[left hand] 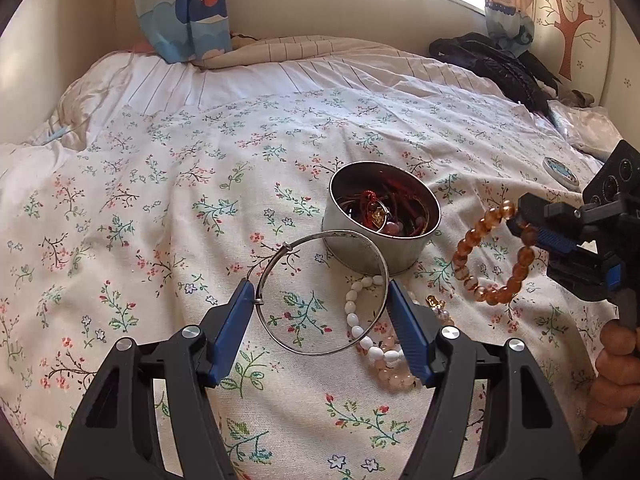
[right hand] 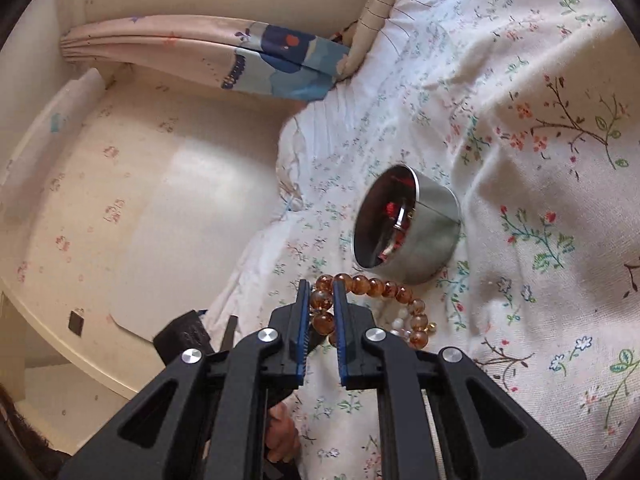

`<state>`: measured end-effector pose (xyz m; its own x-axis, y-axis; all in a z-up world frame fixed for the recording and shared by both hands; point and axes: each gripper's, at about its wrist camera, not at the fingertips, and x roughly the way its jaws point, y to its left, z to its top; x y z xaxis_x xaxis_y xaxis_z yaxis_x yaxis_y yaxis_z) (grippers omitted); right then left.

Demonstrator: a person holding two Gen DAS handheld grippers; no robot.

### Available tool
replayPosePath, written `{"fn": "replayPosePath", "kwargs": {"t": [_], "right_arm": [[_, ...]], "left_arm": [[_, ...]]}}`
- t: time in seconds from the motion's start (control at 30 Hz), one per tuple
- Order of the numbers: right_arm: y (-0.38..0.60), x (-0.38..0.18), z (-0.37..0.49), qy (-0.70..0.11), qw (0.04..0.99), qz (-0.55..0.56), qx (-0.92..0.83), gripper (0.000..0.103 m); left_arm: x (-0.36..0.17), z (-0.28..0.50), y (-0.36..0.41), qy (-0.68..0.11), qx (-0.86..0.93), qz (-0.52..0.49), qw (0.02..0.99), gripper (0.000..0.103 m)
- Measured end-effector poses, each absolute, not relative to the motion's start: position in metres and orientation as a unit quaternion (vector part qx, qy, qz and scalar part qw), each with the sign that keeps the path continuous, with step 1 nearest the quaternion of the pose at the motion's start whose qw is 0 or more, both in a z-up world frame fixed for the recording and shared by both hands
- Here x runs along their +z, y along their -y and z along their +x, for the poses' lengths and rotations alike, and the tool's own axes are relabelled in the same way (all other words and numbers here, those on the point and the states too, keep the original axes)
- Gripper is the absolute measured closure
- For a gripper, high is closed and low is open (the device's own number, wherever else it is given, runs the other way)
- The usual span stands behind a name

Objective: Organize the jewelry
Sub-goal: 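Carry the amber bracelet over the silver tin and open the right tool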

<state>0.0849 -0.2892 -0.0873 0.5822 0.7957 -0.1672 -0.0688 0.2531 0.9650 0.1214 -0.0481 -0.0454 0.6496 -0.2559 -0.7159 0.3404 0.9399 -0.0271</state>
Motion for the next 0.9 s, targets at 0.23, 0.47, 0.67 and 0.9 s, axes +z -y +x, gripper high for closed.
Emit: {"fn": "replayPosePath", "kwargs": {"t": [0.23, 0.47, 0.67, 0.9], "right_arm": [[0.299, -0.072, 0.089, -0.287, 0.717, 0.552, 0.314, 0.090], [0.298, -0.066, 0.109, -0.265, 0.718, 0.559, 0.319, 0.090], [0.298, -0.066, 0.126, -0.257, 0.717, 0.563, 0.321, 0.090], [0.302, -0.070, 0.140, -0.252, 0.716, 0.566, 0.321, 0.090]], "left_arm": [[-0.034, 0.126, 0.057, -0.359, -0.174, 0.041, 0.916, 0.039], [-0.031, 0.145, 0.070, -0.354, -0.174, 0.032, 0.918, 0.039], [-0.031, 0.160, 0.084, -0.352, -0.180, 0.032, 0.918, 0.039], [-0.038, 0.177, 0.105, -0.355, -0.188, 0.043, 0.914, 0.039]]}}
